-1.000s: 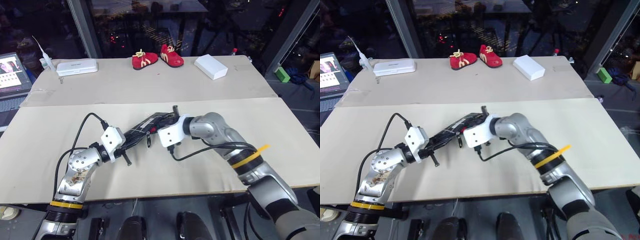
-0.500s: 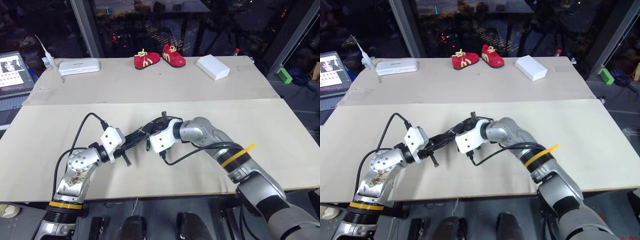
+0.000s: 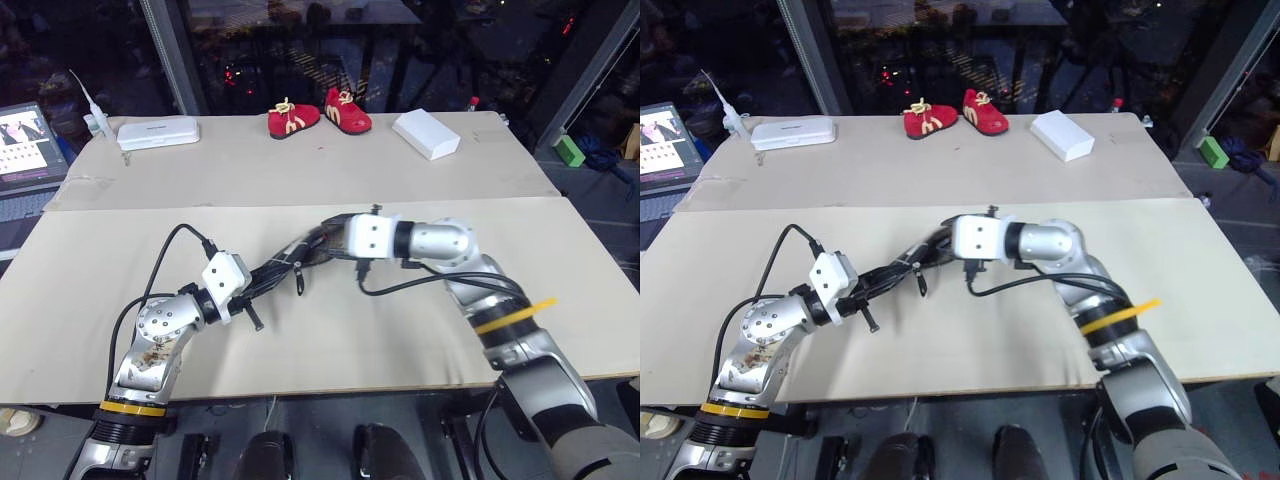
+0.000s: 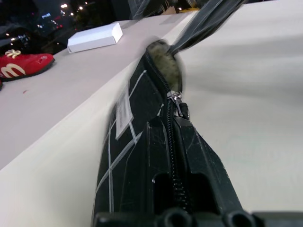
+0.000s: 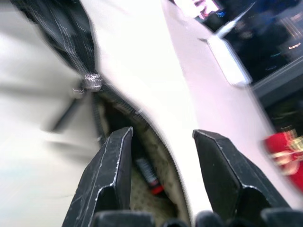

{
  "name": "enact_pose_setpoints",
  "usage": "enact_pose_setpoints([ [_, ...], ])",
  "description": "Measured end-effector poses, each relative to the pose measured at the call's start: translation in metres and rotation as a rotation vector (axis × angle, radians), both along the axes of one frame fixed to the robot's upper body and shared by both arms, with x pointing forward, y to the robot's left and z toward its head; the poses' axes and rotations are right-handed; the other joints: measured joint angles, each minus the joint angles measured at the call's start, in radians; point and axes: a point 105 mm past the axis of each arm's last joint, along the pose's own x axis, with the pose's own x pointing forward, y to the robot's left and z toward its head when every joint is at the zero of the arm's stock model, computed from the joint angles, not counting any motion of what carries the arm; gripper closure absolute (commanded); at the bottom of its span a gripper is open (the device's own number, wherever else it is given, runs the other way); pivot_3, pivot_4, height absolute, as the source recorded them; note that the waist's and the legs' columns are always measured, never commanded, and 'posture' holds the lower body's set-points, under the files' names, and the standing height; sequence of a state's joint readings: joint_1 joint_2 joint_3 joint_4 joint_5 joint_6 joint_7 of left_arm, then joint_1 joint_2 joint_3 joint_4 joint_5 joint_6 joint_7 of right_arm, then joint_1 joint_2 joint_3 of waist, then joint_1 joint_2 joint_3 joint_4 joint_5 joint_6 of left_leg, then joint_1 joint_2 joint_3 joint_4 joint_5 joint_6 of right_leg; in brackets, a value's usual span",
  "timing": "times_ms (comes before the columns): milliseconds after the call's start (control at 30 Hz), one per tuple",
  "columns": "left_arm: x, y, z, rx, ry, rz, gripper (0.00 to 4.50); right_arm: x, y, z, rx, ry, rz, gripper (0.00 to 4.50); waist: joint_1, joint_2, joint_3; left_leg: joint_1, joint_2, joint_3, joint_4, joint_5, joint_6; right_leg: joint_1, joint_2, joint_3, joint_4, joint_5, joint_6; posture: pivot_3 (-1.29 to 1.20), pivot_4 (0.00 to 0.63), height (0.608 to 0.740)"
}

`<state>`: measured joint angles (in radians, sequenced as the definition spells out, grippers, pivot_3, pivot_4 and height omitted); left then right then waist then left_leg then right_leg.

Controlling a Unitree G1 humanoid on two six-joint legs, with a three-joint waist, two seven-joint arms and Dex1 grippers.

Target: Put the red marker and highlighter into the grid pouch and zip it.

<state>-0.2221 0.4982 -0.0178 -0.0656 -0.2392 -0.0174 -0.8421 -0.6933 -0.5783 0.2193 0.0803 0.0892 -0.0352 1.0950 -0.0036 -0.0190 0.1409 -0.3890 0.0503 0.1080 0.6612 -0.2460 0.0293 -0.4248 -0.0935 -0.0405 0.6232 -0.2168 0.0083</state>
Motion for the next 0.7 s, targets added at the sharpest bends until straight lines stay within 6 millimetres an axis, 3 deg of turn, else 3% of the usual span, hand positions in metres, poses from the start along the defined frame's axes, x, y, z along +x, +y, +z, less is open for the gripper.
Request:
enact_pose_setpoints([
  [133,0.000,0.000,-0.001,-0.001,0.002,0.000,4.50,0.001,-0.035,0.010,0.072,0.116,-0.117,2.18,-0.005,0.000,0.000,0.002,-0.001,0.000,0.000,0.000,0.000,0.001,0.001,0.001,0.000,0.000,0.000,0.00,0.150,0.740],
  [233,0.000,0.001,-0.001,0.000,0.005,0.003,4.50,-0.005,-0.050,-0.006,0.144,0.254,-0.210,2.18,-0.007,0.000,0.000,0.001,0.000,0.000,0.000,0.000,0.000,0.000,0.002,0.001,0.001,0.000,-0.001,0.00,0.150,0.740],
  [500,-0.001,0.001,-0.002,0.000,0.006,0.003,4.50,-0.032,0.018,-0.073,0.237,0.559,-0.253,2.18,-0.009,0.000,0.000,0.001,-0.001,-0.001,0.000,0.001,-0.001,-0.001,0.001,0.002,0.003,-0.001,-0.001,0.00,0.150,0.740],
  [700,-0.001,0.000,-0.002,-0.001,0.005,0.000,4.50,-0.015,0.041,-0.076,0.277,0.561,-0.343,2.18,-0.009,0.000,0.000,0.000,-0.001,-0.001,0.000,0.000,-0.001,-0.001,0.002,0.001,0.002,-0.001,-0.001,0.00,0.150,0.740],
])
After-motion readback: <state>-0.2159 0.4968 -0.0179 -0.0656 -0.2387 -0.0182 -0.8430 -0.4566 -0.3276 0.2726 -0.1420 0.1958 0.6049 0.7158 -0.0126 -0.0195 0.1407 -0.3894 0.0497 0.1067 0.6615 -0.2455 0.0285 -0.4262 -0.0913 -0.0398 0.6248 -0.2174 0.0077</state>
